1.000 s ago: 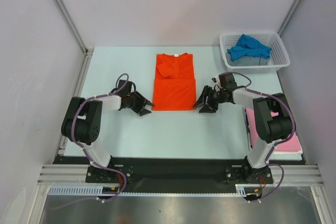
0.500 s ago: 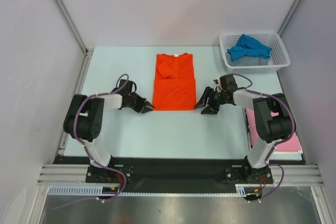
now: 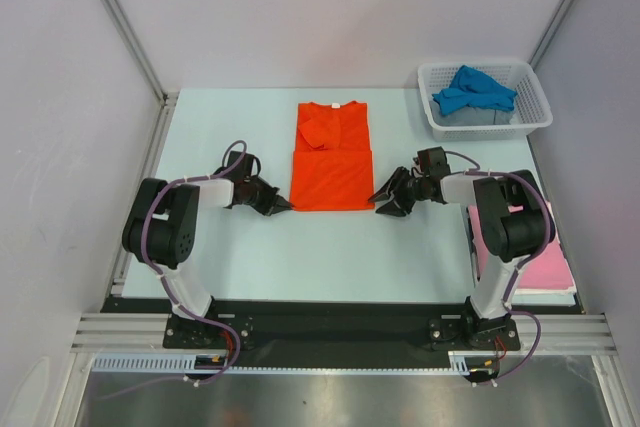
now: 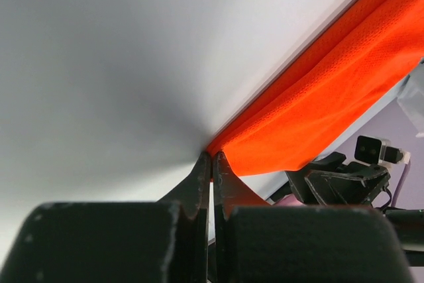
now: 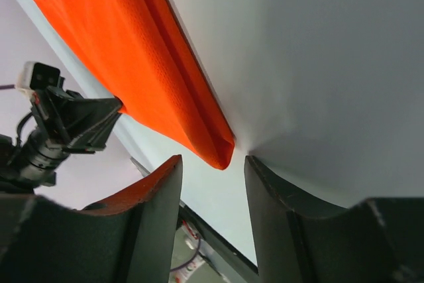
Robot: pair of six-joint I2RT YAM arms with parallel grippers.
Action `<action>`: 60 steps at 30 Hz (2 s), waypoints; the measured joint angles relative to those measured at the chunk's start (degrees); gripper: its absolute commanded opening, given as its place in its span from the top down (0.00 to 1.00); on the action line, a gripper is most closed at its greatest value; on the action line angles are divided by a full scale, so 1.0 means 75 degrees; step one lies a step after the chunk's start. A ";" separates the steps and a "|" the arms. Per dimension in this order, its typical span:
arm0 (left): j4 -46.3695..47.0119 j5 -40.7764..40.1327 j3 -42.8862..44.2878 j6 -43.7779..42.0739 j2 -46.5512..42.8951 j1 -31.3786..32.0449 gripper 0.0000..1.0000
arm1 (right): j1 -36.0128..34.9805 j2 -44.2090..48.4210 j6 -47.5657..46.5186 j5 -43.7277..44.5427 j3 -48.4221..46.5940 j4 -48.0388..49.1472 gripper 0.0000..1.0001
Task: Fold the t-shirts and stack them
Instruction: Fold the tshirt
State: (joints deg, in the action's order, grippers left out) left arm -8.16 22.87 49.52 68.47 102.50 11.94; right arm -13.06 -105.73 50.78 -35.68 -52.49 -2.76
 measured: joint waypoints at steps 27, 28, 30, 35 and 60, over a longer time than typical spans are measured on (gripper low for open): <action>0.0274 -0.0152 -0.0166 -0.0525 -0.0160 0.0108 1.00 | 0.0079 -0.0382 0.0466 0.0044 0.0233 0.0866 1.00; 0.0289 -0.0230 -0.0201 -0.0592 -0.0213 0.0143 1.00 | 0.0079 -0.0367 0.0364 0.0041 0.0233 0.0860 1.00; 0.0356 -0.0391 -0.0399 -0.0749 -0.0411 0.0221 1.00 | 0.0073 -0.0300 0.0076 0.0061 0.0236 0.0761 1.00; 0.0274 -0.0688 -0.1180 -0.1023 -0.1239 0.0545 1.00 | -0.0038 0.0291 -0.0545 0.0198 0.0708 0.0361 1.00; -0.2337 -0.1585 -0.3888 0.0015 -0.6592 0.3080 1.00 | -0.1131 0.5345 -0.0953 0.0335 0.3596 -0.2151 1.00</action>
State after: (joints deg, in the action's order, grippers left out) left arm -25.69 10.98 20.36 68.58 53.06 35.05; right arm -21.54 -65.65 43.64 -33.17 -25.52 -18.90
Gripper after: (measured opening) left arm 0.010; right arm 0.010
